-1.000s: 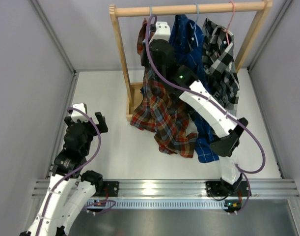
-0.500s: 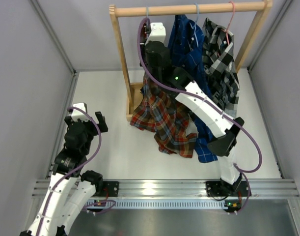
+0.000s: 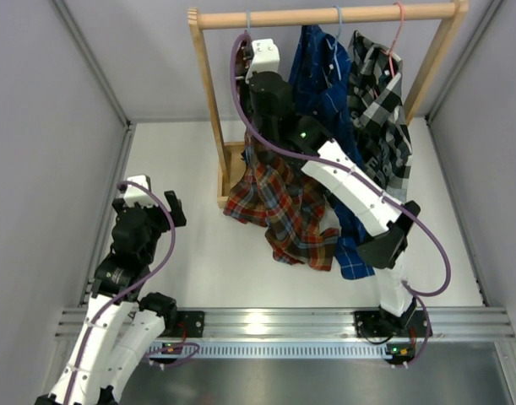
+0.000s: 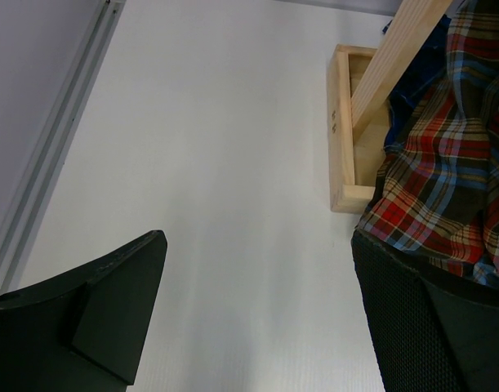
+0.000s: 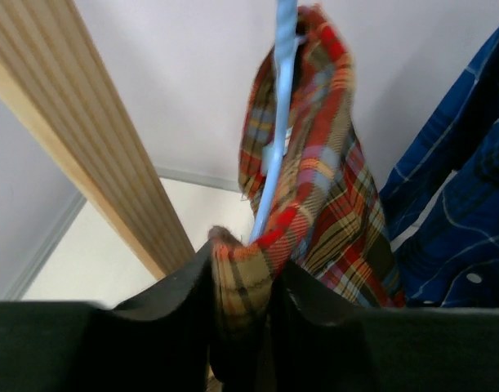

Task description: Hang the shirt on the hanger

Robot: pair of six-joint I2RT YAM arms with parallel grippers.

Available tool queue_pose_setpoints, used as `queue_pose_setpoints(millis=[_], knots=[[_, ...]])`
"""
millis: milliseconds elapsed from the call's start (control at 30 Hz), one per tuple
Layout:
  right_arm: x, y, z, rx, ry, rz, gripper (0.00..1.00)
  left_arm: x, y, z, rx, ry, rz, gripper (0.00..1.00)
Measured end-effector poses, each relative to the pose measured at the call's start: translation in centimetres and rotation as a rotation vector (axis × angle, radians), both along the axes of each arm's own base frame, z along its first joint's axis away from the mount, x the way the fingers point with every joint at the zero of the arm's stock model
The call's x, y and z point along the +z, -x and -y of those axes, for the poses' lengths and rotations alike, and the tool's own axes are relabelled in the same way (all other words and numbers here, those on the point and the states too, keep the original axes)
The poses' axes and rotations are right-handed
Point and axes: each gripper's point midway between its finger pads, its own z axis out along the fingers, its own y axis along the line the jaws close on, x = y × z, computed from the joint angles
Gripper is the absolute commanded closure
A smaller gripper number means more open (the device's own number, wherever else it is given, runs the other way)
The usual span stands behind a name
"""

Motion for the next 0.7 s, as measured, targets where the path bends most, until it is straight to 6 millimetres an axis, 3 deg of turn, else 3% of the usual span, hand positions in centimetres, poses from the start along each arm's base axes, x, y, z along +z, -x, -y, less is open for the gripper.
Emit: queue_pose_setpoints(millis=[33, 67, 100, 167, 300, 433, 533, 600, 700], knots=[[-0.2, 0.0, -0.1, 0.008, 0.005, -0.002, 0.37, 0.0, 0.0, 0.0, 0.000, -0.001, -0.002, 0.02], [-0.7, 0.2, -0.3, 0.022, 0.018, -0.008, 0.21, -0.1, 0.0, 0.0, 0.000, -0.001, -0.003, 0.02], [-1.1, 0.4, -0.3, 0.034, 0.034, -0.015, 0.16, -0.1, 0.0, 0.0, 0.000, -0.001, -0.003, 0.02], [-2.4, 1.1, -0.2, 0.064, 0.072, -0.041, 0.10, -0.1, -0.1, 0.0, 0.000, -0.001, -0.004, 0.02], [-3.2, 3.2, 1.3, 0.107, 0.102, -0.070, 0.00, -0.2, -0.1, 0.0, 0.000, -0.002, -0.007, 0.02], [-0.5, 7.2, 4.7, 0.175, 0.095, -0.052, 0.01, -0.1, -0.1, 0.0, 0.004, -0.002, -0.006, 0.02], [3.9, 10.6, 8.2, 0.208, 0.058, 0.018, 0.01, -0.2, -0.1, -0.2, 0.010, -0.003, -0.008, 0.02], [6.3, 12.7, 11.8, 0.180, 0.048, 0.078, 0.00, -0.3, -0.1, -0.4, 0.020, -0.001, -0.011, 0.02], [6.6, 15.0, 18.3, 0.054, 0.064, 0.113, 0.01, -0.3, 0.0, -1.4, 0.070, 0.002, -0.013, 0.02]])
